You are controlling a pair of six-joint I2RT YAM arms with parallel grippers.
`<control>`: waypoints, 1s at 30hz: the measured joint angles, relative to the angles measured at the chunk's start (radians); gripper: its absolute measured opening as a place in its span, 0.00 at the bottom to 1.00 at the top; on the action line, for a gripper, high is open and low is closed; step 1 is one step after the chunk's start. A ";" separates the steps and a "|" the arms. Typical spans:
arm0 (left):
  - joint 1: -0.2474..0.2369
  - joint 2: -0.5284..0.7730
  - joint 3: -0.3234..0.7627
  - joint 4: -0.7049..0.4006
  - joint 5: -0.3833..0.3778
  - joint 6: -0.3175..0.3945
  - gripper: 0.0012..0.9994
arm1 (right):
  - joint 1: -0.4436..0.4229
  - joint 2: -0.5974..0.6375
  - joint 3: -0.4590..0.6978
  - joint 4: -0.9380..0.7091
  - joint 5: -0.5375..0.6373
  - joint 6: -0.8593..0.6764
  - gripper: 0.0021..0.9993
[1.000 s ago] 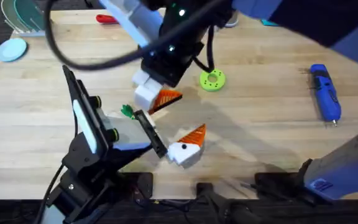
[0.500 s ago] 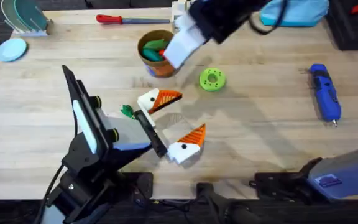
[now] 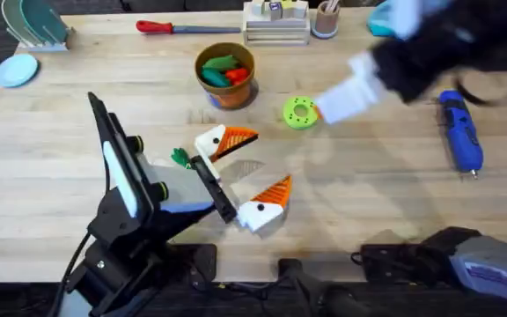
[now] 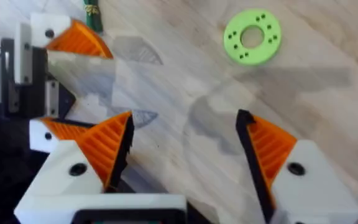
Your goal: Pick up the gripper from the table and insert it into the empty holder that is missing its gripper. Then pick up a screw, insert it into the mounting hole, and use the screwdriver to tighten it. Finally, clean up the table by picking up the vegetable and placing it into the bucket.
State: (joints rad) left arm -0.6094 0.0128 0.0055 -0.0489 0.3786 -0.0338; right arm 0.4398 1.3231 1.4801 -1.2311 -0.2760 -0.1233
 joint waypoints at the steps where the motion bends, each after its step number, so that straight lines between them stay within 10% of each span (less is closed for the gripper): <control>1: 0.000 0.000 0.000 0.000 0.000 0.000 0.99 | -0.029 -0.049 -0.041 0.001 -0.015 -0.003 0.99; 12: 0.000 0.000 0.000 0.000 0.000 0.000 0.99 | -0.314 -0.450 -0.382 0.080 -0.301 -0.148 0.99; 30: 0.000 0.000 0.000 0.000 0.000 0.000 0.99 | -0.319 -0.496 -0.514 0.079 -0.579 -0.562 0.99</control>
State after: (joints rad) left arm -0.6094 0.0128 0.0055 -0.0486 0.3786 -0.0338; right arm 0.1211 0.8268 0.9657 -1.1521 -0.8546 -0.6849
